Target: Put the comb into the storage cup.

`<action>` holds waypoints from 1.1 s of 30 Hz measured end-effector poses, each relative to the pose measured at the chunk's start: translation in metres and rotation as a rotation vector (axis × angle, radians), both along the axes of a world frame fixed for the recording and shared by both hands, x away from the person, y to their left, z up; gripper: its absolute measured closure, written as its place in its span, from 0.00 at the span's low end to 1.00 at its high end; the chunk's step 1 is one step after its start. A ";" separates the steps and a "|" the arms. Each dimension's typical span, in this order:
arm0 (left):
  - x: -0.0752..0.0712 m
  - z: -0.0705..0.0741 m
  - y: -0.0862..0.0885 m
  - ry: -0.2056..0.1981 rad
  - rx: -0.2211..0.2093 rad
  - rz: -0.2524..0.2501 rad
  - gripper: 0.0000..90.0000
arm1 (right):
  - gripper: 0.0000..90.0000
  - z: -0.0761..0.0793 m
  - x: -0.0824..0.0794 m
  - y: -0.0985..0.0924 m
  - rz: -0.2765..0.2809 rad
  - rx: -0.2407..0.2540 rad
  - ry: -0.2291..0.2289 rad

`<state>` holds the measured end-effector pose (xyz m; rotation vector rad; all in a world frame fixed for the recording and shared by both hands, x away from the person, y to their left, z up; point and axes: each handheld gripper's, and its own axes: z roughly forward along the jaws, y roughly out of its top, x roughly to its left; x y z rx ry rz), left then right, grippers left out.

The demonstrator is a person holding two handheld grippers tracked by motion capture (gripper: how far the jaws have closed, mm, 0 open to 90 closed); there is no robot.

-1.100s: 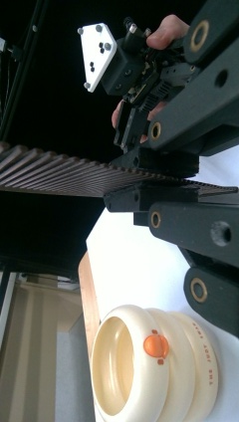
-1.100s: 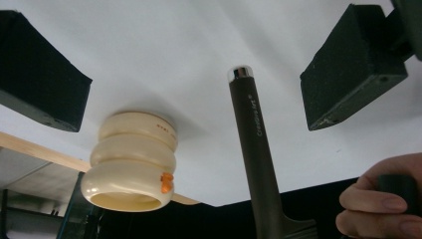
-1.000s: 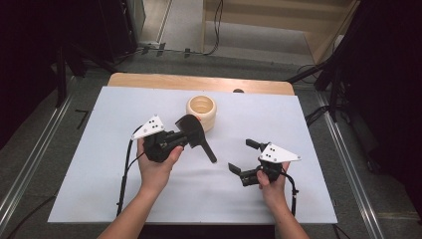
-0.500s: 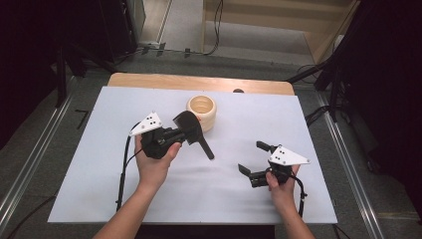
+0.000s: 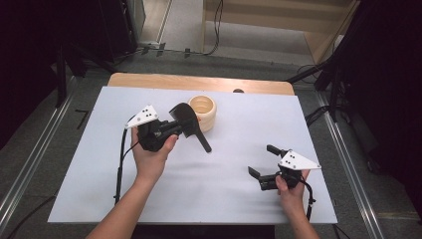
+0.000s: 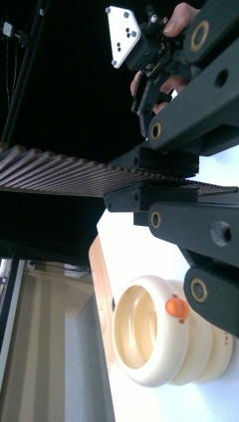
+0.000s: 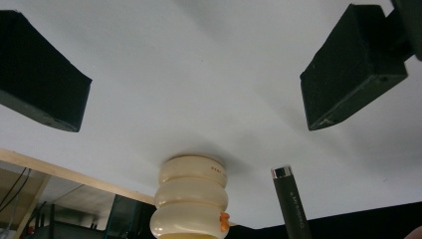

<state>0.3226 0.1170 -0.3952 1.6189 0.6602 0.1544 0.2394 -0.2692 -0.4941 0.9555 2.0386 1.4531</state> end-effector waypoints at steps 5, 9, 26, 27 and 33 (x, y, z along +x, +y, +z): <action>0.004 0.004 0.001 -0.008 -0.006 0.001 0.95 | 0.00 -0.002 -0.003 -0.008 -0.017 0.004 0.005; 0.008 0.007 0.002 -0.012 -0.010 0.011 0.95 | 0.00 -0.005 -0.006 -0.015 -0.031 0.002 0.008; 0.024 0.011 0.011 -0.009 -0.020 0.051 0.95 | 0.00 -0.013 -0.016 -0.033 -0.085 0.017 0.020; 0.025 0.011 0.012 -0.011 -0.017 0.052 0.95 | 0.00 -0.013 -0.016 -0.034 -0.088 0.016 0.020; 0.030 0.015 0.013 -0.014 -0.017 0.058 0.95 | 0.00 -0.015 -0.018 -0.040 -0.103 0.021 0.028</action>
